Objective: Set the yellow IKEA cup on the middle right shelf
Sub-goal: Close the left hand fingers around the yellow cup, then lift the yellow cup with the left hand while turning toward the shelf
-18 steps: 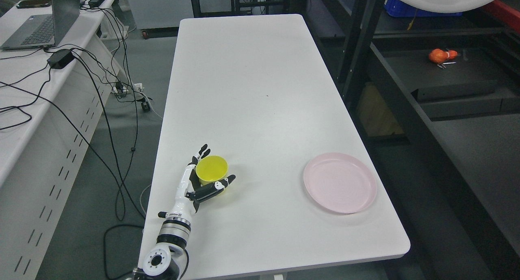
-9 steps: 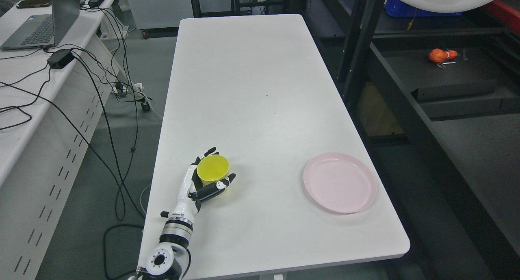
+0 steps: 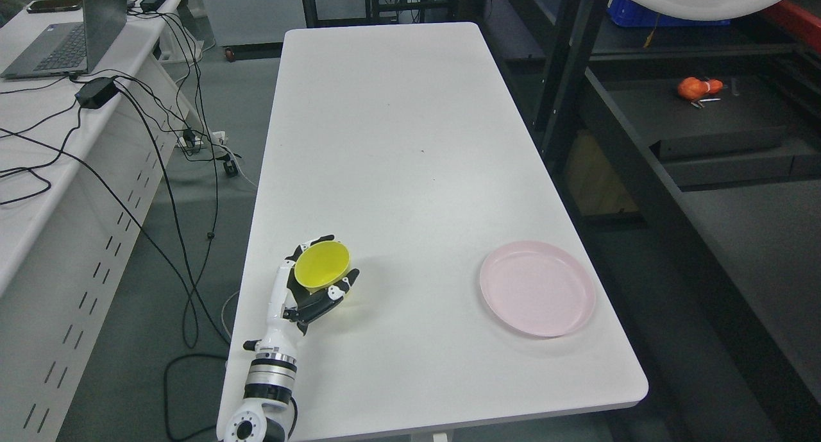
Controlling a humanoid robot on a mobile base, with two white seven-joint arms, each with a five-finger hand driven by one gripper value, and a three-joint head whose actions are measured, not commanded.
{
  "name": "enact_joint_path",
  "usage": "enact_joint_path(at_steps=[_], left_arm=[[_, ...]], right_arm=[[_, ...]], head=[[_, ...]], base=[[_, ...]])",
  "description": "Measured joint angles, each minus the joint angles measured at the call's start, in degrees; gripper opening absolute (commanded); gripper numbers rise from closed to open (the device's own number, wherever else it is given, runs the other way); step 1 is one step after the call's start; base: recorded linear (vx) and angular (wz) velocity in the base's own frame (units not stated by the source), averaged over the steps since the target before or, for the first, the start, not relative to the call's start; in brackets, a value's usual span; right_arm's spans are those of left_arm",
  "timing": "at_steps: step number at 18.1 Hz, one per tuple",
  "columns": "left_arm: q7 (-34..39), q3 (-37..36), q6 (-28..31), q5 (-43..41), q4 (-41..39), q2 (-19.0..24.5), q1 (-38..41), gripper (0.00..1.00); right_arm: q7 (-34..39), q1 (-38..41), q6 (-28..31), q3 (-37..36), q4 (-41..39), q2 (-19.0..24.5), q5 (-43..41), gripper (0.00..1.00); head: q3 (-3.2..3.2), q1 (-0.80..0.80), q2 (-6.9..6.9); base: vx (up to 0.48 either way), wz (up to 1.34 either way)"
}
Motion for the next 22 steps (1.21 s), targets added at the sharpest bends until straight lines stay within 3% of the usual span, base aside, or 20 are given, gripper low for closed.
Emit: enact_joint_path(at_steps=[9, 22], left_arm=[[0.0, 1.0, -3.7, 0.8, -7.8, 0.0, 5.3, 0.00], [-0.1, 0.5, -5.6, 0.9, -15.5, 0.0, 8.7, 0.00]], right_arm=[[0.0, 0.0, 0.0, 0.0, 0.0, 0.0, 0.0, 0.99], [0.0, 0.0, 0.0, 0.0, 0.0, 0.0, 0.0, 0.99]], head=[[0.00, 0.00, 0.00], [0.00, 0.00, 0.00]], base=[[-0.019, 0.00], [-0.194, -0.22]])
